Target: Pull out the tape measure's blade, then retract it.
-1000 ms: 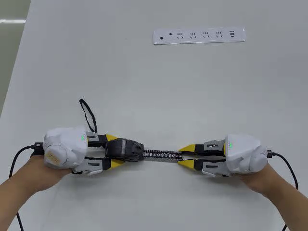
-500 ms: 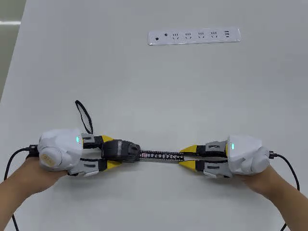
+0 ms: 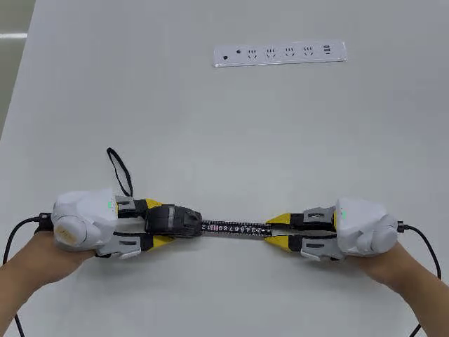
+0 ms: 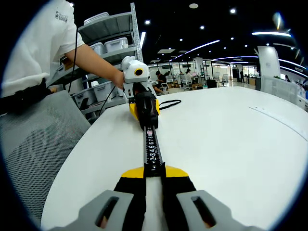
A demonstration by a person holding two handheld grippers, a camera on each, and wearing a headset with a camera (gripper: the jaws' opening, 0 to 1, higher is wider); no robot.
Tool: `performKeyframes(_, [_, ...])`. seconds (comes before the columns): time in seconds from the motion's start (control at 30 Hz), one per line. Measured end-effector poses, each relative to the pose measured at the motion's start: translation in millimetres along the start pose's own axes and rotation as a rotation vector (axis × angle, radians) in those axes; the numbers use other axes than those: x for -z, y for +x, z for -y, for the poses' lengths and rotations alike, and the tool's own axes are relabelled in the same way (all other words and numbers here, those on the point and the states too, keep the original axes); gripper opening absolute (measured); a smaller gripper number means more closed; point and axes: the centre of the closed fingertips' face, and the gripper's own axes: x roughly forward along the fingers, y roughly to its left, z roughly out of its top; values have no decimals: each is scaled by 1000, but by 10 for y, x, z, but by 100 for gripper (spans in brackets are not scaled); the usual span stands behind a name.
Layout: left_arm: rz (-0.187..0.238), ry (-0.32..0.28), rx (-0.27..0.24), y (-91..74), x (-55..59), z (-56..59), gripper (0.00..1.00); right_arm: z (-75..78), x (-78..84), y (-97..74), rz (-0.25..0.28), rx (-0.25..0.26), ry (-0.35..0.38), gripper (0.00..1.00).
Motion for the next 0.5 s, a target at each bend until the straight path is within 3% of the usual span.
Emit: performKeyframes(0.5, [-4, -3, -3, -10, -49, 33, 30, 16, 47, -86, 3, 11, 8, 9])
